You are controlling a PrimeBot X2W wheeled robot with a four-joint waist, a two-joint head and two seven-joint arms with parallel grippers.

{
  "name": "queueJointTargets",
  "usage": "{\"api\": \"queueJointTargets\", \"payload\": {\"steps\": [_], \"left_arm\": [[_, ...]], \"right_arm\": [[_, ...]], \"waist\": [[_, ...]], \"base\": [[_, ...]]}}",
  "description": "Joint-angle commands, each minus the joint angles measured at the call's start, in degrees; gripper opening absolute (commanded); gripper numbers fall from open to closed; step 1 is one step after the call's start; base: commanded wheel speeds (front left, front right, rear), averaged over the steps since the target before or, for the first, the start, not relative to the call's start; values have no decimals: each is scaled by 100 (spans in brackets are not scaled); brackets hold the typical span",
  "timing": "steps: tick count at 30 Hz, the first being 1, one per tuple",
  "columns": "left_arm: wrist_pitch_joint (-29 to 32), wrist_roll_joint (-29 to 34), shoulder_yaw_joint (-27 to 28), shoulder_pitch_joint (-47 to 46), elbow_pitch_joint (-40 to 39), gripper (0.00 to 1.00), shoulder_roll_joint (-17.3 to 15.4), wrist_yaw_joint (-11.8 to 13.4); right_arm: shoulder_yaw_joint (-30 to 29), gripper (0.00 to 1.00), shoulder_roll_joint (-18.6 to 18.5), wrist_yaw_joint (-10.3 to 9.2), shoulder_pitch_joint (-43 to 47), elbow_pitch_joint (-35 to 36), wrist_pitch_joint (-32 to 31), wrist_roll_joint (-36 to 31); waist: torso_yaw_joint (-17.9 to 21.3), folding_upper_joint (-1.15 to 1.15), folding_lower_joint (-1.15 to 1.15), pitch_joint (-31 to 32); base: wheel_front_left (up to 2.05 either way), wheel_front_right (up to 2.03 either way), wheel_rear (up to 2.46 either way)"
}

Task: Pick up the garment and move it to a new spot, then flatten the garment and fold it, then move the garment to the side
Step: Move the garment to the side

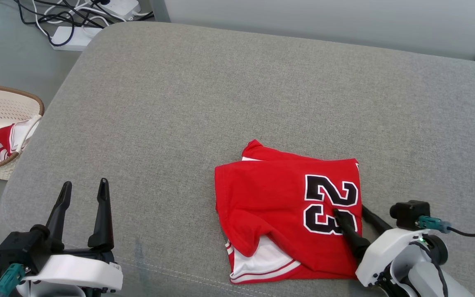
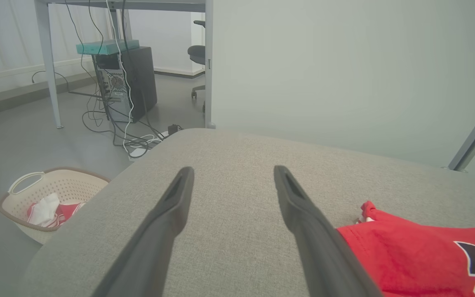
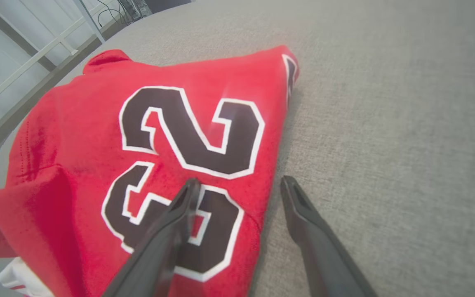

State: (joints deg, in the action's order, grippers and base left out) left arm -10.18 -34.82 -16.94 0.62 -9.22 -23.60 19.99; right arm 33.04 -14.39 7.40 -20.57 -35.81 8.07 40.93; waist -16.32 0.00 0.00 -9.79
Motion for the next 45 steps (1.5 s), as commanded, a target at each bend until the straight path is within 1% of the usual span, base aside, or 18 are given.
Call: {"api": "queueJointTargets", "payload": {"steps": [1,2,9,15,22,31,32,36,39,41,45], "left_arm": [[-57,12,216,-315,-112,100,-118,-7],[-60,14,210,-322,-112,100,-114,-6],[-61,46,179,-363,-121,100,-133,-2],[-23,73,151,-419,-146,100,-174,-2],[41,127,107,-568,-197,100,-237,-17],[185,204,109,-782,-249,100,-374,9],[227,229,131,-819,-294,100,-426,34],[281,261,199,-873,-410,100,-507,100],[325,288,178,-917,-470,100,-534,111],[349,301,142,-952,-472,100,-535,102],[349,323,21,-1053,-443,100,-486,37]], "right_arm": [[230,42,-8,9,-99,71,-43,117],[294,0,-21,9,-129,74,-27,151],[525,0,-184,9,-263,81,150,279],[505,0,-443,9,-258,157,386,266],[362,0,-619,9,-63,327,532,213],[199,0,-674,9,83,770,634,-96],[189,0,-684,9,36,916,645,-170],[255,0,-780,9,-365,1260,596,-446],[318,0,-1020,9,-846,1631,389,-662],[372,0,-1258,9,-1176,1900,162,-785],[600,0,-1804,9,-1755,2494,-442,-779]], "waist": [[-6,0,0,-2],[-6,0,0,-5],[93,0,0,-29],[455,0,0,-68],[1147,0,0,-179],[2263,0,0,-403],[2471,0,0,-463],[2806,0,0,-579],[2928,0,0,-649],[2944,0,0,-667],[2906,0,0,-733]], "base": [[0,0,0],[0,0,0],[0,0,0],[0,0,0],[0,0,0],[0,0,0],[0,0,0],[0,0,0],[0,0,0],[0,0,0],[0,0,0]]}}
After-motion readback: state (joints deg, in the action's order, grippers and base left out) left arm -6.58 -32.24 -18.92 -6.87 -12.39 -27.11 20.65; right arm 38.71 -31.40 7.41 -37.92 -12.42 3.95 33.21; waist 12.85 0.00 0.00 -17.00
